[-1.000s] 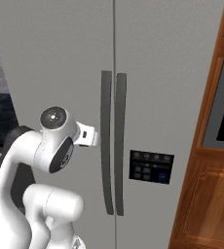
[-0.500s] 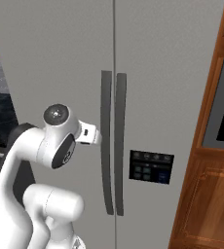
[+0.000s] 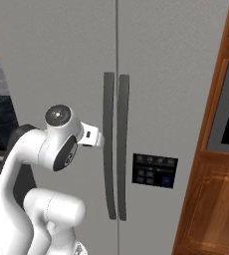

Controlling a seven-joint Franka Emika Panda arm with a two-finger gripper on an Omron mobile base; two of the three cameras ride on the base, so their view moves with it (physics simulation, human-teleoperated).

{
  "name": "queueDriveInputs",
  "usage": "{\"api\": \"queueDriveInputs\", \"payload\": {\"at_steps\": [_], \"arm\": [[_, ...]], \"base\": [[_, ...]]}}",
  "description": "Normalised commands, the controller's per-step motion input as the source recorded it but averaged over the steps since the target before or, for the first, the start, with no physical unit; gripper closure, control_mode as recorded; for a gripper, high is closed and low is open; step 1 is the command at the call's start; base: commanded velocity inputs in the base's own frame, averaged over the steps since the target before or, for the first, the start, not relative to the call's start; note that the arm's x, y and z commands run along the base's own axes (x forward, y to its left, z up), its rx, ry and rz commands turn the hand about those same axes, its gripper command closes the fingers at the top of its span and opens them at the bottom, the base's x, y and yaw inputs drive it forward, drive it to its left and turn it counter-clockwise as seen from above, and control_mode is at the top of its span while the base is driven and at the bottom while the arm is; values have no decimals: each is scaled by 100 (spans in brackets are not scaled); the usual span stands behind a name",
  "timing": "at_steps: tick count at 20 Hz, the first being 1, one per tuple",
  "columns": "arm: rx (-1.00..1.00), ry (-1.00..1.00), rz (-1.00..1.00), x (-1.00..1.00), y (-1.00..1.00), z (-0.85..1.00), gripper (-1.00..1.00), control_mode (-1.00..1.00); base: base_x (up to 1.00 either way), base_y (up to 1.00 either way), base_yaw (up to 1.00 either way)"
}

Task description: Retrieve the pear and banana from the fridge and place them into the bowl on the dining table.

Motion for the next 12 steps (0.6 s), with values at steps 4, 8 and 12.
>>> {"api": "queueDriveInputs", "payload": {"at_steps": [4, 8, 12], "arm": [[0, 0, 0, 0, 0, 0, -100, 100], [0, 0, 0, 0, 0, 0, -100, 100], [0, 0, 0, 0, 0, 0, -100, 100]], "base": [[-35, 0, 0], [-46, 0, 0], [-51, -10, 0]]}}
